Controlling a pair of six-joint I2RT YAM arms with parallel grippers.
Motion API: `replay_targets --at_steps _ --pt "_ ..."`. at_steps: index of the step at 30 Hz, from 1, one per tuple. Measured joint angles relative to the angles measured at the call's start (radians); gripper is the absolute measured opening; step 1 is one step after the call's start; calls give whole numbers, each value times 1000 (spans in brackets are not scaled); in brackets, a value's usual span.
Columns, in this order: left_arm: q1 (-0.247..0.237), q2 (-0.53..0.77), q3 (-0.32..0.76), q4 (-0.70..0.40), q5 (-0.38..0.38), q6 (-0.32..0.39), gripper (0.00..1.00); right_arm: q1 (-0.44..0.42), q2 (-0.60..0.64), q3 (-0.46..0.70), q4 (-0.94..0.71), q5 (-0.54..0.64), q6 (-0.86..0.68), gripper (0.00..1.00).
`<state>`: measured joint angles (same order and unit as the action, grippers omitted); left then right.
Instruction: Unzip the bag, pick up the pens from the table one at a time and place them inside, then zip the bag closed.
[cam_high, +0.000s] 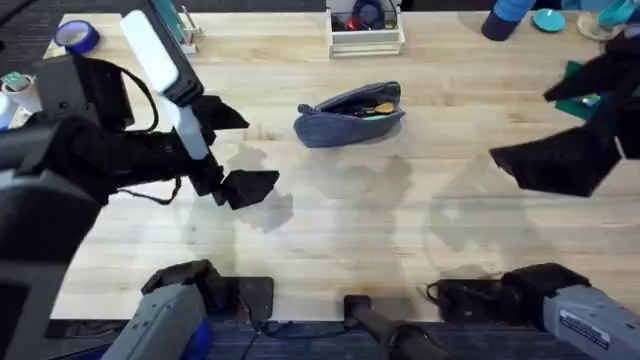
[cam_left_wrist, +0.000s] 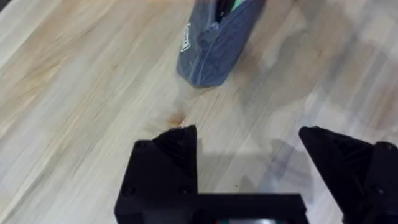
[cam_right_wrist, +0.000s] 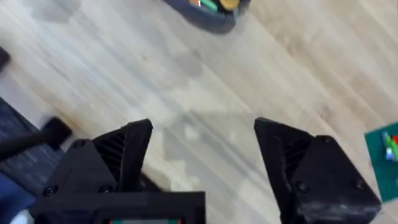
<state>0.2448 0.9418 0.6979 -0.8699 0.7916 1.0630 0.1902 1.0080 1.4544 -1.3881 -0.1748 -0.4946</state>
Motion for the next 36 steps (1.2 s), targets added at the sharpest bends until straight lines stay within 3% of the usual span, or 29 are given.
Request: replay_targets --at_steps 8,14,22,36 --pt "58 179 -4 3 151 206 993 0 36 0 86 -118 0 998" --pt "68 249 -4 8 198 297 993 0 134 0 172 -213 0 997" --pt "68 275 -5 30 211 330 993 17 261 0 291 -316 -13 997" --pt "68 275 -5 123 198 336 993 162 413 0 442 -342 -268 997"
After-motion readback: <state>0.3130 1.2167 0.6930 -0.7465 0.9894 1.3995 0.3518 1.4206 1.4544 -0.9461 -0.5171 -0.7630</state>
